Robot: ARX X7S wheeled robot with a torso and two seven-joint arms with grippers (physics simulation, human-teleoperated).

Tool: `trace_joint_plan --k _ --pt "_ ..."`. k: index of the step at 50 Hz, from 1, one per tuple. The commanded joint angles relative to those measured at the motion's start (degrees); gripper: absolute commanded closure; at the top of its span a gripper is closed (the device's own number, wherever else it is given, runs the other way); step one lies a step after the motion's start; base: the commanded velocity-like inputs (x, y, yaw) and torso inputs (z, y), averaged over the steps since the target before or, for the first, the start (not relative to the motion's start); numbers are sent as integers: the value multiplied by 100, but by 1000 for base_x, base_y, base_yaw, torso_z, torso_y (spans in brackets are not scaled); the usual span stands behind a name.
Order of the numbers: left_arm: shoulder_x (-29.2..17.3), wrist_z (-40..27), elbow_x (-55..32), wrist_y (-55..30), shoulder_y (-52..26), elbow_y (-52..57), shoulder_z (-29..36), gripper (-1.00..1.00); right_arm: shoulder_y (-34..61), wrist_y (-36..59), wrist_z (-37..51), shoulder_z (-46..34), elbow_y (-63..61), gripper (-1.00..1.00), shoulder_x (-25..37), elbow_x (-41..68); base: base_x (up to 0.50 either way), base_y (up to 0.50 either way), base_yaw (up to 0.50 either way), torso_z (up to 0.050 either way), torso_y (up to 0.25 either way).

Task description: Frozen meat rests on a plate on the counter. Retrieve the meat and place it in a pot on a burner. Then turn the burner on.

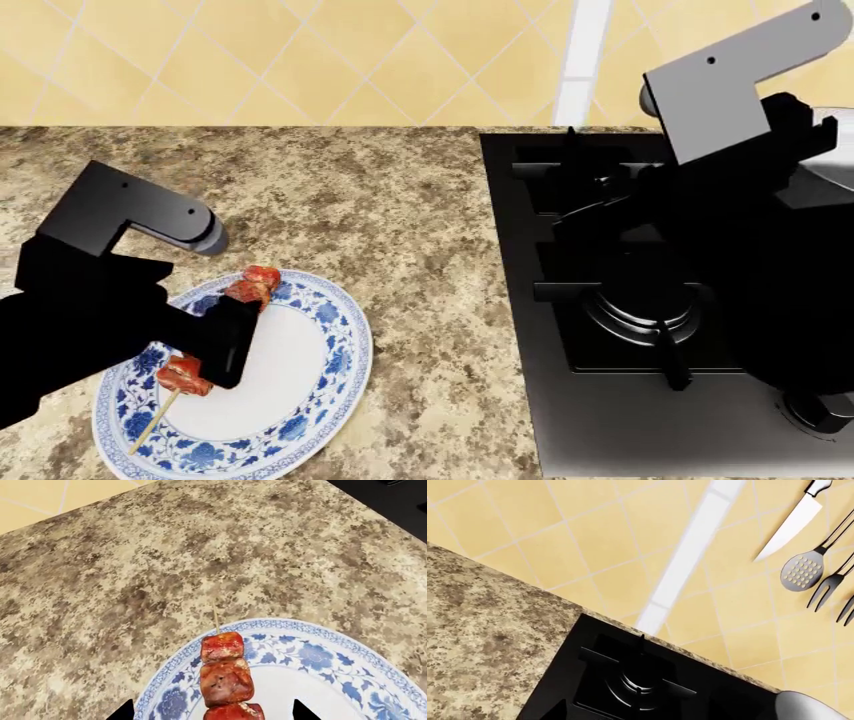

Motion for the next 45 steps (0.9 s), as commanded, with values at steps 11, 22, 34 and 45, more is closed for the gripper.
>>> trace_joint_plan --k 11,22,34,45 --pt "69 -75 -144 126 66 -290 246 -100 -128 -174 -125 -99 -51 -100 63 -166 0 0 0 0 0" --pt "73 -240 -421 57 -82 -355 498 -100 -140 -259 -213 -152 -30 -100 68 -282 0 0 0 0 0" --pt "92 -352 -503 98 -22 -375 685 -100 -280 -390 -314 -205 -65 -100 105 -412 0 0 0 0 0" --pt "90 -457 -561 36 -109 -491 871 -100 -269 -414 -288 -213 -64 -100 136 -369 0 0 0 0 0"
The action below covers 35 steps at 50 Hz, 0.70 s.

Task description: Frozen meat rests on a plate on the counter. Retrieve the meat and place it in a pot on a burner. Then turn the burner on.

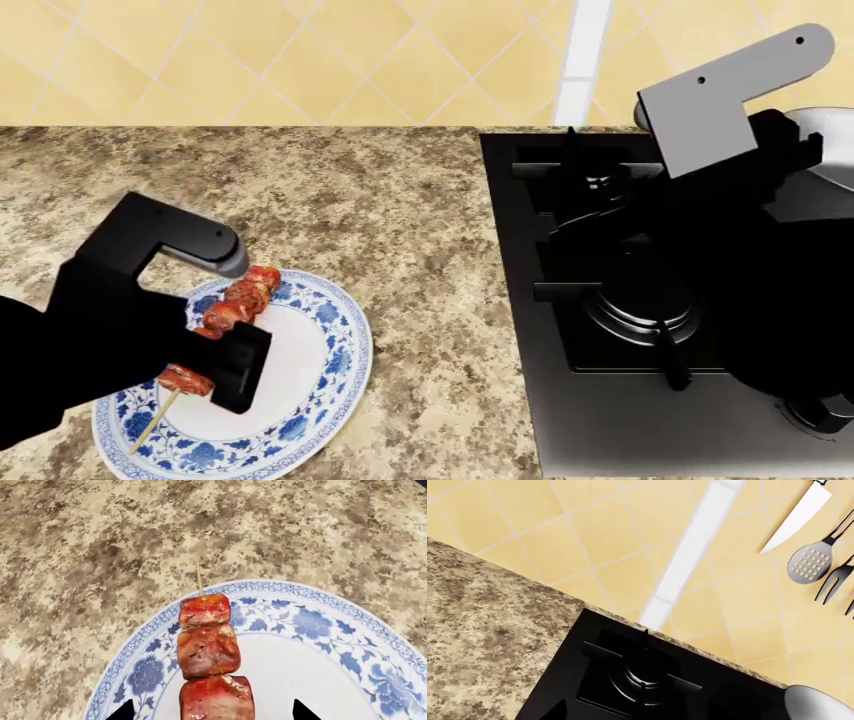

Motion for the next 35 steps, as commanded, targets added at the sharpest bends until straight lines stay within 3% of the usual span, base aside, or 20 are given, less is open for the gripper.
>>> trace_joint_plan --k 1,30,31,35 --pt "22 -84 -30 -51 -55 -110 188 -100 -11 -38 23 -22 -14 -100 17 25 0 0 0 0 0" --pt "250 -243 196 -429 -328 -151 713 -100 -32 -155 -28 -66 -36 -100 106 -9 0 0 0 0 0" --pt "245 -269 185 -448 -350 -133 739 100 -42 -166 -49 -73 -38 -100 114 -34 0 0 0 0 0" --pt "239 -251 202 -465 -372 -119 760 100 -90 -215 -89 -81 -47 -100 142 -92 0 0 0 0 0"
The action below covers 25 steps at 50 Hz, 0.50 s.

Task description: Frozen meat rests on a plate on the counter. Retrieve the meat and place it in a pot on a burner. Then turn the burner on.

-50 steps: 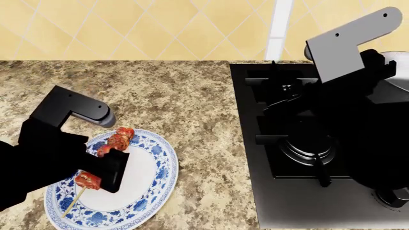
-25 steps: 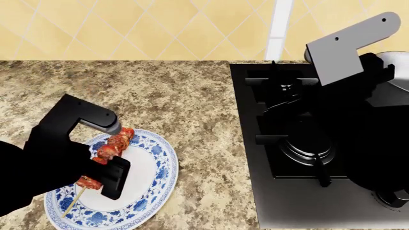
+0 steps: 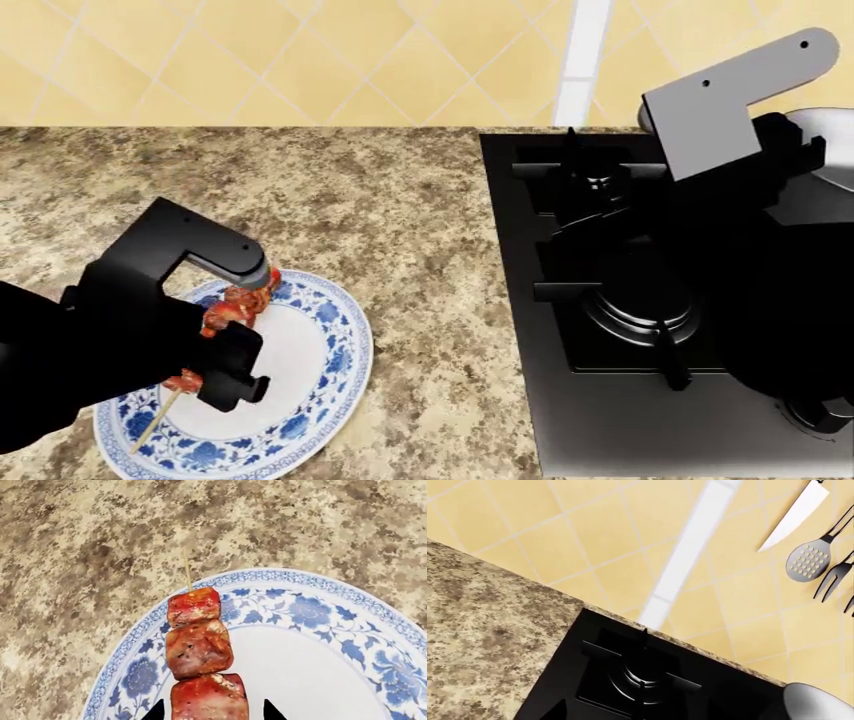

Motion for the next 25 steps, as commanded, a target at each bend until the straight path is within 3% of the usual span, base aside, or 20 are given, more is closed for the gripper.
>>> trace_joint_plan --k 1,14,25 --pt "17 -78 171 -172 15 -2 258 100 -41 -71 -43 -25 -20 -100 44 -63 0 0 0 0 0" --pt "-69 -158 -59 -76 -278 29 242 100 17 -62 85 1 -32 -100 73 91 0 0 0 -1 0" --pt "7 -645 -976 203 -1966 -144 23 100 152 -125 127 130 -58 -100 137 240 0 0 0 0 0"
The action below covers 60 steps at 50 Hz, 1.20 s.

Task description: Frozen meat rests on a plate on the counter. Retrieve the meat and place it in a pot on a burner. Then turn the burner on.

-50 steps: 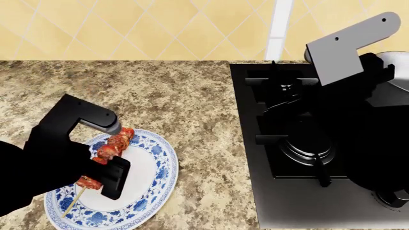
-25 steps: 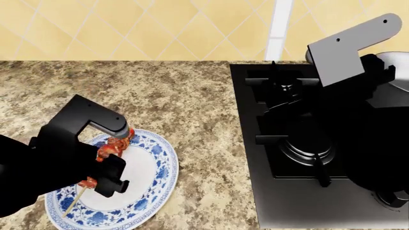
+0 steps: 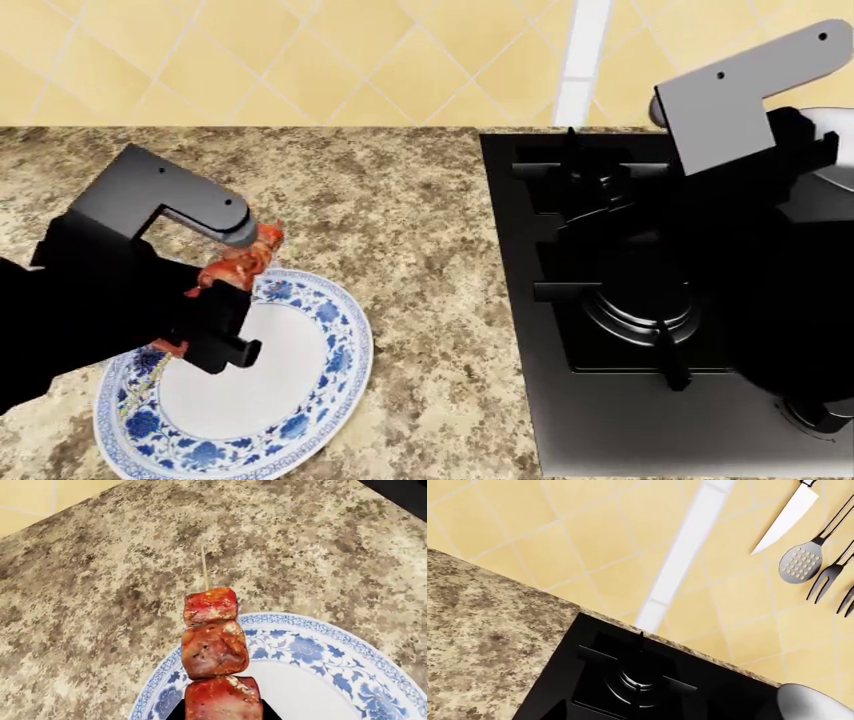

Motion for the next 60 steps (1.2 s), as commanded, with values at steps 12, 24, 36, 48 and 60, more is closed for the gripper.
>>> trace_joint_plan --k 12,24,36,48,60 --pt "51 -615 -881 158 -2493 -442 -255 100 588 -331 226 658 -344 -100 215 1016 0 0 0 0 0" --pt "26 -620 -817 334 -2362 -61 -355 100 969 -294 469 747 -325 -100 360 1415 -22 -355 0 0 0" --pt "-21 -529 -690 342 -2274 13 -393 100 1109 -290 569 731 -277 -100 411 1483 -33 -500 0 0 0" --pt "-21 -603 -744 338 -2394 -4 -268 100 977 -368 475 806 -271 -100 566 1340 -34 -500 0 0 0" --pt "-28 -640 -750 342 -2464 -17 -182 100 783 -450 258 798 -276 -100 588 1106 -35 -500 0 0 0"
